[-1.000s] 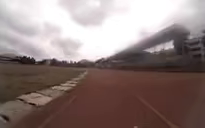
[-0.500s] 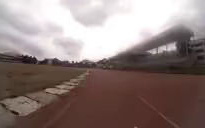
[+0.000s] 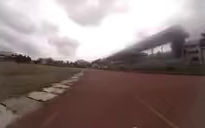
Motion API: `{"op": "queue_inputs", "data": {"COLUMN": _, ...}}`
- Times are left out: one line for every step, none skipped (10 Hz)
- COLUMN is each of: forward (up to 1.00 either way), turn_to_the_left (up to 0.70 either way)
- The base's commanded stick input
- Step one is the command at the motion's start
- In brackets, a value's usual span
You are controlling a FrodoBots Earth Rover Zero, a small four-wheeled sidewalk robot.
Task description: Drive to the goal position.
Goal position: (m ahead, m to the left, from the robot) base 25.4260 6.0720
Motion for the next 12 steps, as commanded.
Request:
{"op": "queue_inputs", "data": {"forward": 1.00, "turn_to_the_left": 0.00}}
{"op": "queue_inputs", "data": {"forward": 1.00, "turn_to_the_left": 0.00}}
{"op": "queue_inputs", "data": {"forward": 1.00, "turn_to_the_left": 0.00}}
{"op": "queue_inputs", "data": {"forward": 1.00, "turn_to_the_left": 0.00}}
{"op": "queue_inputs", "data": {"forward": 1.00, "turn_to_the_left": 0.00}}
{"op": "queue_inputs", "data": {"forward": 1.00, "turn_to_the_left": 0.00}}
{"op": "queue_inputs", "data": {"forward": 1.00, "turn_to_the_left": 0.00}}
{"op": "queue_inputs", "data": {"forward": 1.00, "turn_to_the_left": 0.00}}
{"op": "queue_inputs", "data": {"forward": 1.00, "turn_to_the_left": 0.00}}
{"op": "queue_inputs", "data": {"forward": 1.00, "turn_to_the_left": 0.00}}
{"op": "queue_inputs", "data": {"forward": 1.00, "turn_to_the_left": 0.00}}
{"op": "queue_inputs", "data": {"forward": 1.00, "turn_to_the_left": 0.00}}
